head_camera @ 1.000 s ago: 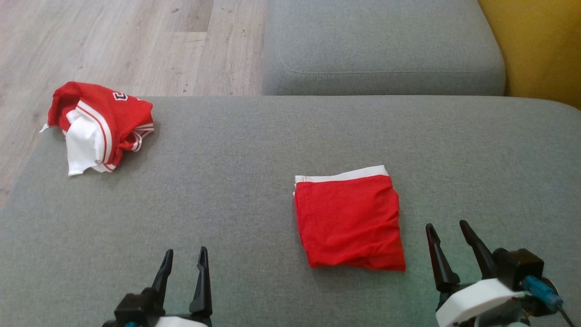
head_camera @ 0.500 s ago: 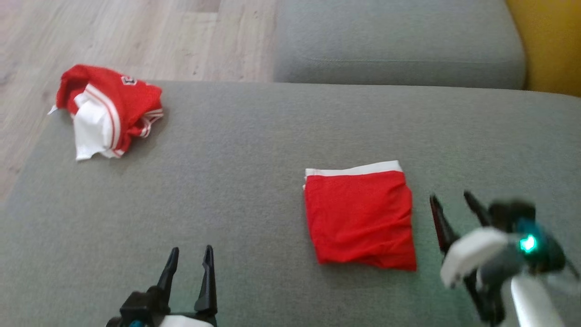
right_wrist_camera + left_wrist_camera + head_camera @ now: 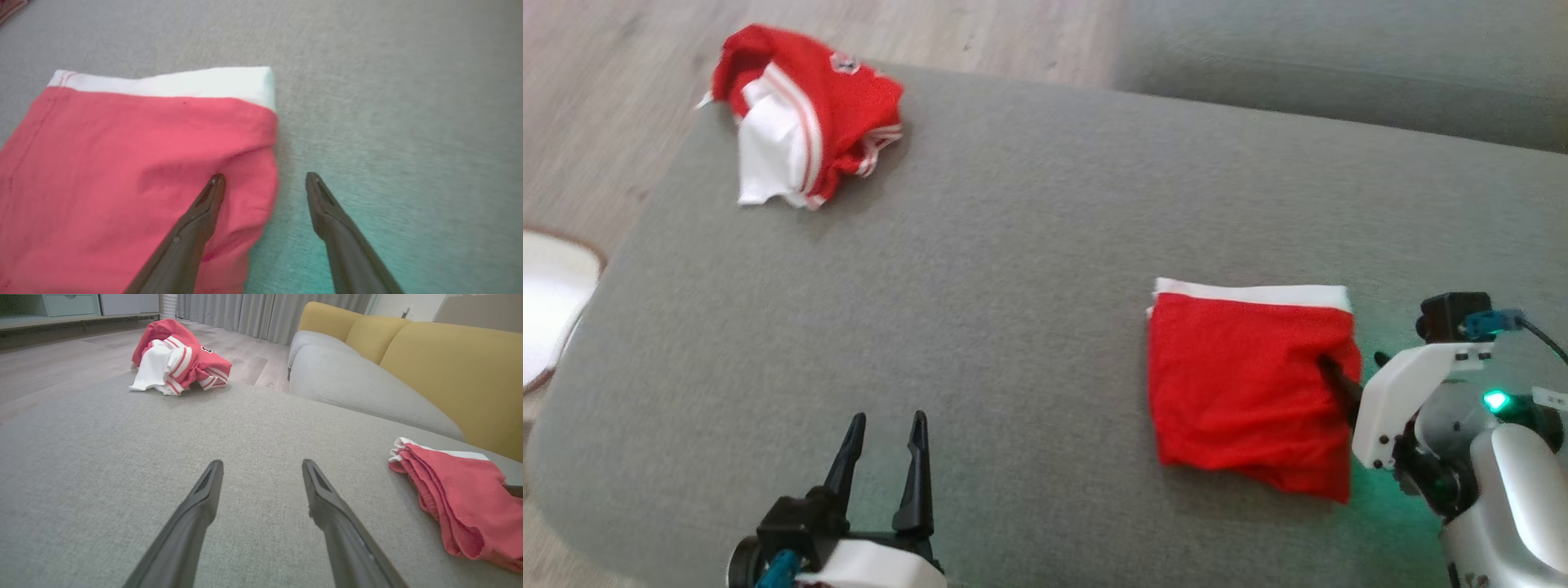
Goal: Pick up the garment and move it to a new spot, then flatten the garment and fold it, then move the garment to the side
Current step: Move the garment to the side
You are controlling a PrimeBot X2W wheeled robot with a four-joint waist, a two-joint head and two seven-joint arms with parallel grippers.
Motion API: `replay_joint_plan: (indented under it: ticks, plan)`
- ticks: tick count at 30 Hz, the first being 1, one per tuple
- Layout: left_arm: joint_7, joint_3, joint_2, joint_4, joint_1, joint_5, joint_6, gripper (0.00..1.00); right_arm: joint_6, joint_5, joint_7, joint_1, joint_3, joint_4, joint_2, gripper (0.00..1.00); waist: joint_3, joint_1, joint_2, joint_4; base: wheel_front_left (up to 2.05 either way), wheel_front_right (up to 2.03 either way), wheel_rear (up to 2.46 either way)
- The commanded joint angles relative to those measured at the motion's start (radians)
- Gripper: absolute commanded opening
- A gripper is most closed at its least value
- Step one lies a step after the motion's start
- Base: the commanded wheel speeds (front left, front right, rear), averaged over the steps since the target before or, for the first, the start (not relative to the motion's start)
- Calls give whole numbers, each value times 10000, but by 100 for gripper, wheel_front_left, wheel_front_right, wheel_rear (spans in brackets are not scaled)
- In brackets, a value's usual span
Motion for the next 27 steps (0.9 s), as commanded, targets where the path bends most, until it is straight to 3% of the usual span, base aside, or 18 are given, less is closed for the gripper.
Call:
replay_joint_plan:
  ticks: [1,4,5,6,7,8,9,17,20,21,27]
  plan:
    - [-125,401,-24,-205,-501,115,-86,100,-7,351,249,-476,334,-125,-249,100,315,-2,0,389,0,0,0]
    - [-125,439,-78,-173,-536,178,-159,100,-7,728,510,-513,573,109,-449,100,425,-2,0,527,0,0,0]
    - [-125,457,-96,-169,-537,200,-173,100,-7,846,536,-530,648,158,-485,73,450,-2,0,542,0,0,0]
    - [-125,457,-96,-169,-537,200,-173,100,-7,846,536,-530,648,158,-485,73,450,-2,0,542,0,0,0]
    - [-125,475,-112,-171,-533,223,-181,100,-7,958,517,-554,691,188,-504,47,475,-2,0,544,0,0,0]
    - [-125,461,-125,-161,-531,289,-216,100,-7,1105,470,-612,794,260,-556,10,517,-2,0,505,0,0,0]
    - [-125,422,-120,-144,-550,335,-251,100,-7,1138,380,-652,832,263,-590,0,542,-2,0,456,0,0,0]
    - [-125,124,-235,-228,-899,606,-434,100,-7,946,-532,-1186,842,11,-1261,0,925,-2,0,-794,0,0,0]
    - [-123,30,-286,-342,-1090,709,-471,100,-7,889,-566,-1371,783,-259,-1599,0,1188,-2,0,-1635,0,0,0]
    - [-110,-29,-285,-432,-1253,793,-489,100,-7,887,-563,-1496,709,-482,-1820,0,1422,-2,0,-2235,0,0,0]
    - [139,-190,-166,-753,-1853,1098,-502,100,-7,904,-591,-1832,394,-1019,-2073,0,2142,-2,0,-3890,0,0,0]
